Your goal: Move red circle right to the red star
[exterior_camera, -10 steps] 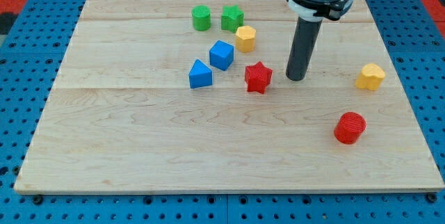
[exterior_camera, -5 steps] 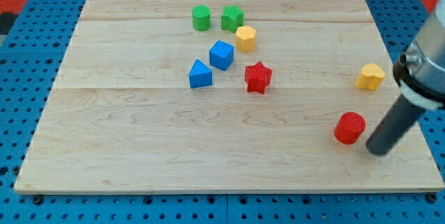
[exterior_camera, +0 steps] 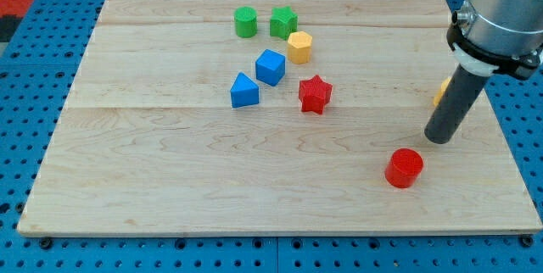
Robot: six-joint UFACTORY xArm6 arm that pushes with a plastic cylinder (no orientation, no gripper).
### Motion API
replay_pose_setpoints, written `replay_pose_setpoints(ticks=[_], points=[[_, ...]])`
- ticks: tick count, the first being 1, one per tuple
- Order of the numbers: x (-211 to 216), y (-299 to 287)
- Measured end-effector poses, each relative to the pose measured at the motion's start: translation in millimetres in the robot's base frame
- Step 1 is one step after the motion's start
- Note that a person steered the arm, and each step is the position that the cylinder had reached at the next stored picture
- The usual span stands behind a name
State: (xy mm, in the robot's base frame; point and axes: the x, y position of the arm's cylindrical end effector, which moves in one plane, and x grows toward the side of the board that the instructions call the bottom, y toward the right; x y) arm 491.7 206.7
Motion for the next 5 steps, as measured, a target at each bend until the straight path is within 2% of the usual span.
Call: replay_pose_setpoints(ticks=[2, 3, 4, 5], points=[[-23, -3], [-20, -12], [-3, -12], [53, -24]])
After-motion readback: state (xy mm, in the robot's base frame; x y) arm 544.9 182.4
